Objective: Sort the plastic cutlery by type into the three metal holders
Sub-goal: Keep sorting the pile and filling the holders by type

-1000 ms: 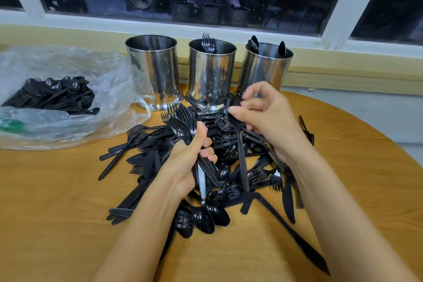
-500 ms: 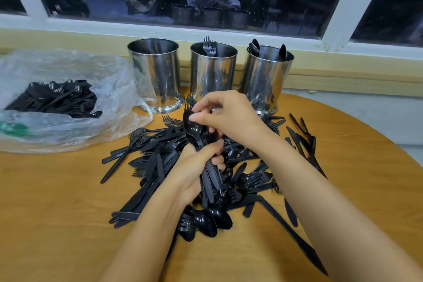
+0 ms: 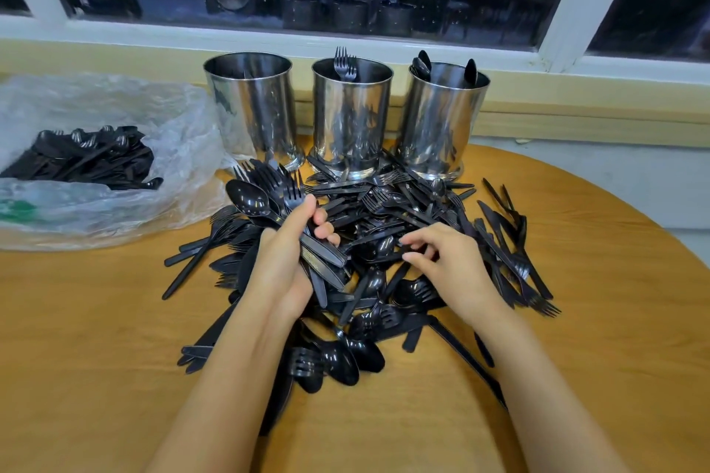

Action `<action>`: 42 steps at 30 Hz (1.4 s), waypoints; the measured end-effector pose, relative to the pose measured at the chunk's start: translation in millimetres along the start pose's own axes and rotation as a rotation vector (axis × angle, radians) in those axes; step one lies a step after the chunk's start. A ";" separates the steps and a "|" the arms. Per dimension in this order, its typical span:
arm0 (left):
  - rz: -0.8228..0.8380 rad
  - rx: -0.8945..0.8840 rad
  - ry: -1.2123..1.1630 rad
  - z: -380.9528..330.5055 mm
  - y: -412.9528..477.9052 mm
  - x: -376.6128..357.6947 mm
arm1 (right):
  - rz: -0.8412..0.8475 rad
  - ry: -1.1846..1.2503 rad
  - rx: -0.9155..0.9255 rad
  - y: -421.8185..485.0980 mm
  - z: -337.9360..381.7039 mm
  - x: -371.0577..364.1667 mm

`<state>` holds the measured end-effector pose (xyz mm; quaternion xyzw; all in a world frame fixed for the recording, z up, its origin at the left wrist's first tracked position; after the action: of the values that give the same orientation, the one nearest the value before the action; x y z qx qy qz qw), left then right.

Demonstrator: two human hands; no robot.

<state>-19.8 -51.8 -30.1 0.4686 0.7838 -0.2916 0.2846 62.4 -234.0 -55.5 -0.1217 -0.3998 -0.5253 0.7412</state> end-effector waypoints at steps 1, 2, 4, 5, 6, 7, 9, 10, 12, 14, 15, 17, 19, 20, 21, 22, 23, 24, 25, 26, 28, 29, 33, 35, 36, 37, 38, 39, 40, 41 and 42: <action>-0.010 0.002 -0.001 0.2 1.0 0.7 | 0.026 -0.034 0.025 0.6 0.6 -0.7; -0.016 0.002 -0.001 0.5 2.0 1.3 | 0.055 -0.054 0.057 0.7 2.1 -1.4; -0.018 0.001 0.002 0.5 2.4 1.2 | 0.095 -0.055 0.132 -0.2 8.5 -4.6; -0.017 0.000 0.007 0.9 2.5 1.6 | 0.097 -0.050 0.170 -1.1 11.8 -7.4; -0.016 -0.001 0.014 1.1 2.2 1.4 | 0.090 -0.056 0.210 -1.9 14.6 -10.8; -0.017 0.000 0.023 1.2 1.7 1.2 | 0.076 -0.081 0.249 -2.5 17.4 -14.4; -0.022 0.002 0.039 1.6 0.6 0.8 | 0.027 -0.127 0.308 -2.5 21.2 -18.9; -0.023 0.001 0.039 1.8 0.5 0.8 | -0.013 -0.119 0.323 -2.6 22.1 -19.1; -0.023 -0.004 0.025 1.7 1.2 1.2 | -0.137 -0.012 0.317 -2.4 23.6 -14.4; -0.022 -0.003 0.015 1.6 2.2 2.1 | -0.282 0.212 0.245 -2.1 25.4 -3.0; -0.023 -0.001 0.015 1.8 2.6 2.7 | -0.329 0.347 0.200 -1.7 25.9 2.9; -0.020 0.007 0.021 2.5 2.7 2.7 | -0.368 0.620 0.116 -1.6 27.3 12.5; -0.016 0.023 0.026 3.7 2.3 1.8 | -0.399 0.801 0.052 -2.6 27.1 19.1; -0.016 0.034 0.030 4.2 2.1 1.2 | -0.413 0.854 0.027 -3.2 27.3 21.5; -0.017 0.048 0.034 4.4 1.7 0.6 | -0.416 0.899 0.006 -3.7 27.7 22.9; -0.017 0.064 0.036 4.8 1.5 0.1 | -0.412 0.941 -0.010 -4.1 28.6 23.9; -0.017 0.080 0.035 5.1 1.0 -0.3 | -0.403 0.980 -0.025 -4.2 30.1 25.0; -0.018 0.094 0.035 5.4 0.7 -0.8 | -0.391 1.016 -0.040 -3.9 31.5 26.3; -0.021 0.104 0.038 5.8 0.3 -0.9 | -0.375 1.053 -0.055 -3.2 32.6 27.9; -0.022 0.112 0.041 6.2 0.0 -1.1 | -0.353 1.092 -0.065 -1.9 33.7 30.1; -0.022 0.119 0.040 6.8 -0.6 -1.5 | -0.270 1.190 -0.061 1.3 38.2 35.7; -0.021 0.120 0.040 7.0 -1.1 -1.9 | -0.217 1.242 -0.045 3.2 41.4 39.6; -0.001 0.146 0.073 7.4 -3.6 -4.4 | -0.078 1.144 -0.095 11.1 59.8 55.5; 0.007 0.153 0.086 8.1 -4.0 -5.0 | -0.053 0.887 -0.123 16.2 71.0 60.5; 0.009 0.155 0.091 8.6 -4.1 -4.9 | -0.044 0.787 -0.112 19.8 75.9 61.7; 0.013 0.156 0.100 9.5 -4.0 -4.8 | -0.039 0.719 -0.086 23.5 80.5 61.4; 0.019 0.155 0.119 10.4 -3.6 -4.4 | -0.037 0.667 -0.054 27.1 85.0 60.2; 0.026 0.153 0.145 10.9 -3.5 -4.1 | -0.038 0.623 -0.025 30.8 89.3 58.0; 0.033 0.152 0.180 11.2 -3.7 -4.4 | -0.037 0.590 0.000 34.9 93.6 55.0; 0.042 0.152 0.218 11.4 -4.3 -5.0 | -0.030 0.569 0.019 39.2 97.5 51.5; 0.053 0.149 0.256 11.8 -5.0 -6.0 | -0.016 0.552 0.030 43.3 100.9 47.8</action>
<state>-19.9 -65.7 -32.8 0.5423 0.7773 -0.2790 0.1546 59.6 -187.9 55.0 0.0402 -0.1914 -0.5384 0.8197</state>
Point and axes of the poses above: each hand's wrist, its own y-axis towards the middle knuckle, its own x-axis out of the back of the hand, z = x × y, the point moved 1 cm from there along y, towards the middle knuckle, and after that the axes turned 2 degrees about -z, right-handed, at the moved point
